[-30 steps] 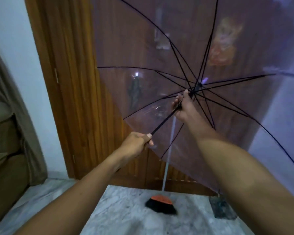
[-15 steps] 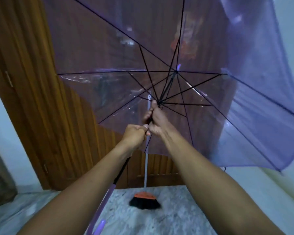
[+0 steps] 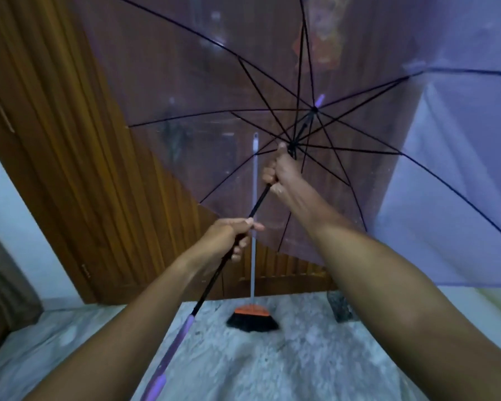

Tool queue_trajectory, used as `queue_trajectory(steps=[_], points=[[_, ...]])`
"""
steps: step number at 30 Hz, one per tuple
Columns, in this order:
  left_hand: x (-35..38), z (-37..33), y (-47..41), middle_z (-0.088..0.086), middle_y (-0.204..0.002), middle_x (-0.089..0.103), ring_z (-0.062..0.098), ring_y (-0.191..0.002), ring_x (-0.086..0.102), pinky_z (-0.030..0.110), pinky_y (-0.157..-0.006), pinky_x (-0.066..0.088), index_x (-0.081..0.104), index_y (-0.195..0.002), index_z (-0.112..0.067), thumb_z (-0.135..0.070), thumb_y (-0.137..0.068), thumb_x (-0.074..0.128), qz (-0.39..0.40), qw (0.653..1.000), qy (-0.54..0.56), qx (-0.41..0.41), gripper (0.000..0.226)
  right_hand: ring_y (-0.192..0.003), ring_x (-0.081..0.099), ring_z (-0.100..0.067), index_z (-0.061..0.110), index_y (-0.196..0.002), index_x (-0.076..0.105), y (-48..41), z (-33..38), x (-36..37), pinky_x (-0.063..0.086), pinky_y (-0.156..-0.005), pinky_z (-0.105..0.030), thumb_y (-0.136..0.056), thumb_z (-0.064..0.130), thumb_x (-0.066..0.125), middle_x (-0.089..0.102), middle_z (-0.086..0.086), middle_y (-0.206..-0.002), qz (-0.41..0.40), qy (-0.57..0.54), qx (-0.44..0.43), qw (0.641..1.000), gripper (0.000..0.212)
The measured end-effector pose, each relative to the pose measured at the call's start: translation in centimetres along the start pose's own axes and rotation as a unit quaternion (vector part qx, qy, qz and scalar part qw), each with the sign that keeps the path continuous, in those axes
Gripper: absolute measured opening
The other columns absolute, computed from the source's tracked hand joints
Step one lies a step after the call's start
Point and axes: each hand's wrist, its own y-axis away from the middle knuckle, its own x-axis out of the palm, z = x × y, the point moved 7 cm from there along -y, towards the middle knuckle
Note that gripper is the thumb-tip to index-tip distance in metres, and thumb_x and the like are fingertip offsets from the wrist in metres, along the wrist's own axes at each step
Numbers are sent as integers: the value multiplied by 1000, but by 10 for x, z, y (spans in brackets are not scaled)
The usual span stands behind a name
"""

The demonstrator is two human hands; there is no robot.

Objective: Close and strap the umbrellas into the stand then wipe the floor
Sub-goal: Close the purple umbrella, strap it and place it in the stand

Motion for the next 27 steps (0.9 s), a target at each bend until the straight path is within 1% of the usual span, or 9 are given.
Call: queue_trajectory(steps=[4,8,10,11,13,16,17,22,27], points=[[-19,21,29,0,-54,40,11,-42,35,20,-41,31,64,-85,-6,-26,-105,43,63,997,21,-41,35,-30,14,-5,33,-81,39,-2,29,12,11,-32,-17,-109,35,36,15,9,-41,14,-2,-22,1000,28],[-38,13,28,-3,-52,29,7,-38,23,16,-36,21,59,-82,-8,-25,-104,46,-30,998,42,35,31,-30,13,-5,22,-76,47,-5,41,25,11,-33,-18,-108,39,37,15,9,-39,-5,-31,-27,999,38],[-40,7,24,-3,-52,31,7,-38,24,16,-37,22,60,-81,-8,-25,-104,48,-52,997,25,49,31,-29,14,-5,23,-105,60,-6,39,31,13,-32,-17,-108,39,37,16,9,-38,-17,-21,-36,999,28],[-40,4,21,-4,-52,32,7,-38,25,16,-38,22,60,-80,-8,-25,-104,49,-59,997,22,52,31,-28,17,-5,25,-105,58,-7,35,34,17,-30,-17,-108,39,39,18,9,-37,-13,-15,-34,999,24],[-41,-2,16,-3,-51,34,7,-35,26,15,-37,23,60,-78,-8,-25,-103,50,-70,996,22,55,32,-28,29,-7,21,-76,47,-2,17,41,31,-31,-15,-106,41,44,26,8,-34,4,-13,-15,1000,36],[-48,-14,5,-3,-48,36,8,-34,27,14,-38,23,60,-75,-8,-24,-103,51,-101,993,17,56,33,-32,41,-10,15,-69,39,17,-20,53,49,-37,-21,-105,41,44,32,5,-34,57,-29,21,998,45],[-50,-17,1,-3,-48,37,8,-34,28,14,-38,23,60,-74,-7,-24,-103,51,-109,992,13,58,34,-30,39,-9,16,-68,37,25,-33,58,47,-36,-20,-106,41,43,32,5,-34,77,-30,33,996,45],[-53,-26,-15,-4,-41,41,7,-28,28,10,-37,20,58,-66,-10,-19,-101,54,-142,988,8,54,36,-26,21,-6,21,-69,29,45,-78,64,16,-30,-12,-106,49,36,24,6,-38,131,-44,110,984,46],[-46,-22,-10,-4,-40,45,7,-30,31,12,-35,20,61,-67,-9,-19,-99,57,-135,989,-32,58,34,-28,17,-6,22,-66,26,43,-73,52,13,-32,-12,-106,48,36,19,7,-41,51,-22,59,997,49]])
